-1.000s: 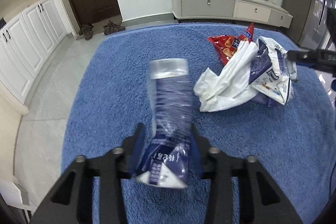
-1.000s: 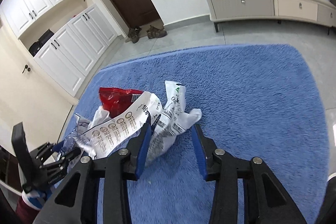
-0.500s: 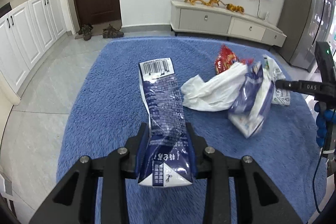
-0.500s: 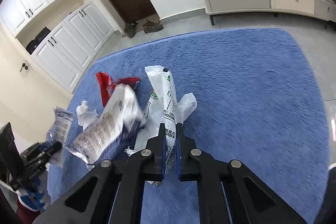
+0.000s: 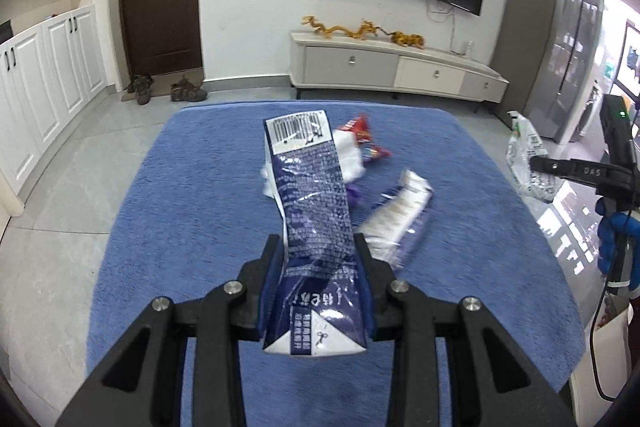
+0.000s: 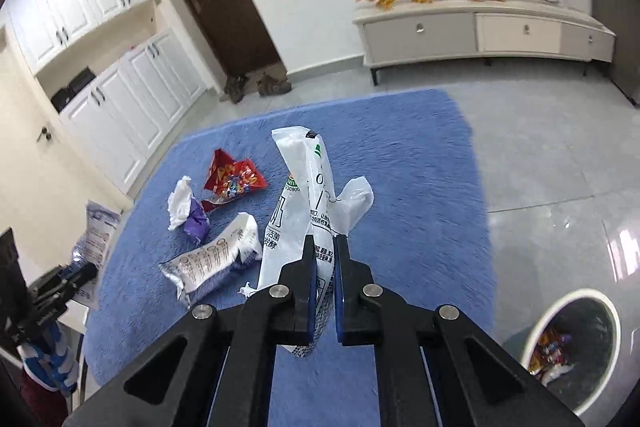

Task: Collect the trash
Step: 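Carry the milk carton and white wrapper over the trash bin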

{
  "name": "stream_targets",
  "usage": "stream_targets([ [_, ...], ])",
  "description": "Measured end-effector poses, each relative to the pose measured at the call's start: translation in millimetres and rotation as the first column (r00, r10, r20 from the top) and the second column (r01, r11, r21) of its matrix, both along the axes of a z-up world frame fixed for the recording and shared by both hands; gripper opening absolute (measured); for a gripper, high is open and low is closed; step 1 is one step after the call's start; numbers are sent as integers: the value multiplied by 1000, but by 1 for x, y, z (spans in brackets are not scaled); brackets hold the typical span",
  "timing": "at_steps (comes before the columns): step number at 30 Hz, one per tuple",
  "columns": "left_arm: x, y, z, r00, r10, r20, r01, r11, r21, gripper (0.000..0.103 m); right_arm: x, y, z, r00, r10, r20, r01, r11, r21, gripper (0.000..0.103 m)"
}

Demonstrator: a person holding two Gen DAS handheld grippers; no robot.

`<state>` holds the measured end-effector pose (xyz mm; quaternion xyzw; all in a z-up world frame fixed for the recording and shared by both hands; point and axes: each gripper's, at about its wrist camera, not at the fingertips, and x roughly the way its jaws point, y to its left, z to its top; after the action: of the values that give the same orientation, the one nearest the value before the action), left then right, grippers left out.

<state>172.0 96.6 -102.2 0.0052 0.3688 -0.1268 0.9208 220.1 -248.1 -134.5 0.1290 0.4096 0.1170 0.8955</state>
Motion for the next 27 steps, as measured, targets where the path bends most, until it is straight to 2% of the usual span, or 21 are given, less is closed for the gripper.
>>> stream_targets([
  [4, -10, -26, 2, 998, -57, 1, 57, 998, -15, 32, -41, -39, 8, 997, -68, 22, 68, 998, 0, 7],
  [9, -16, -75, 4, 986, -164, -2, 164, 986, -12, 32, -82, -96, -3, 984, -179, 8, 178, 984, 19, 7],
  [13, -19, -120, 9, 969, -248, -12, 248, 969, -6, 32, -116, -150, -15, 956, -292, -4, 292, 955, 48, 7],
  [16, -22, -159, 11, 950, -313, -12, 314, 950, 9, 32, -139, -181, -26, 932, -363, -14, 364, 931, 35, 7],
  [22, -20, -252, 5, 889, -456, -50, 458, 888, 47, 32, -167, -227, -57, 887, -457, -58, 458, 889, 0, 7],
  [27, -11, -343, -17, 826, -548, -129, 559, 827, 63, 32, -179, -258, -91, 856, -506, -104, 509, 861, 2, 7],
])
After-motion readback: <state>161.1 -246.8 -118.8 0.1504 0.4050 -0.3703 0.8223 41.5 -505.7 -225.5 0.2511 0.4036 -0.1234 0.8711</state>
